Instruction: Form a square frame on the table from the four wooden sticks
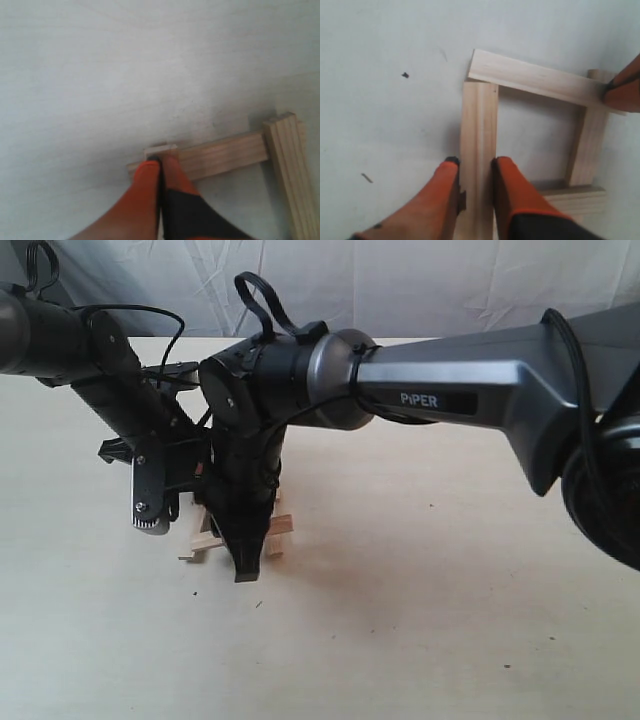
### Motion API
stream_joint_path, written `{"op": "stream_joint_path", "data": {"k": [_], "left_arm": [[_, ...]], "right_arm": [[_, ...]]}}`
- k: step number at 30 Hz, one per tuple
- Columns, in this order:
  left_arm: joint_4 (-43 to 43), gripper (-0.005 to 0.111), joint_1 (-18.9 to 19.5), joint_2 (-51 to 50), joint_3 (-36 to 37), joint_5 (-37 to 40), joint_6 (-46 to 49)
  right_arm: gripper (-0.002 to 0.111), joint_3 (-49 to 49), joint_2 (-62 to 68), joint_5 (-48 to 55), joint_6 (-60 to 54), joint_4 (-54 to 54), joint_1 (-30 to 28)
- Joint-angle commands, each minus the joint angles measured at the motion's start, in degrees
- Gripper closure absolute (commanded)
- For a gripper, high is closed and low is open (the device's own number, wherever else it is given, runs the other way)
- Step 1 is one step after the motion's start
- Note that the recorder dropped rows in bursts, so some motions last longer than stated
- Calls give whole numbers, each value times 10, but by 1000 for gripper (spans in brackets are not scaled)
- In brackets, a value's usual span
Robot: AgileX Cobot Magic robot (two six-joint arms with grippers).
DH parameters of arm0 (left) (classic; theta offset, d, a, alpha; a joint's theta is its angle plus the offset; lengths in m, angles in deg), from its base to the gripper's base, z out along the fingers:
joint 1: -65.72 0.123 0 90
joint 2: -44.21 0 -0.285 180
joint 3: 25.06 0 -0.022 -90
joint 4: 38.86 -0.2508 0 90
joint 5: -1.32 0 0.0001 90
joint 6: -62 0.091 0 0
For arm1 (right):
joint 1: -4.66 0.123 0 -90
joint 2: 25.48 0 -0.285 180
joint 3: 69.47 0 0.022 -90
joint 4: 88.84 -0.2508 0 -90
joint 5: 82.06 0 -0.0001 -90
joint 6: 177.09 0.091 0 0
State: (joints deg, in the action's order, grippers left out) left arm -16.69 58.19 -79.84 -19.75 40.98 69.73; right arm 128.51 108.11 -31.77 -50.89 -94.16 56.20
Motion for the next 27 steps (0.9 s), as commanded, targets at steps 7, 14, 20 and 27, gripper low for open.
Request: {"op": "stream_joint_path", "data": {"k": [7,14,20,27], "left_arm": [[0,107,0,-6,-1,6,3],[0,107,0,-6,-1,5,3],[3,107,0,-6,-1,5,2],[5,107,0,-6,-1,6,0]], "right_arm": [[109,-1,28,-3,-2,12,-1],[109,-1,18,41,45,53,-1],[109,-1,-17,60,61,53,-1],[109,-1,-14,75,53,-12,-1]]}}
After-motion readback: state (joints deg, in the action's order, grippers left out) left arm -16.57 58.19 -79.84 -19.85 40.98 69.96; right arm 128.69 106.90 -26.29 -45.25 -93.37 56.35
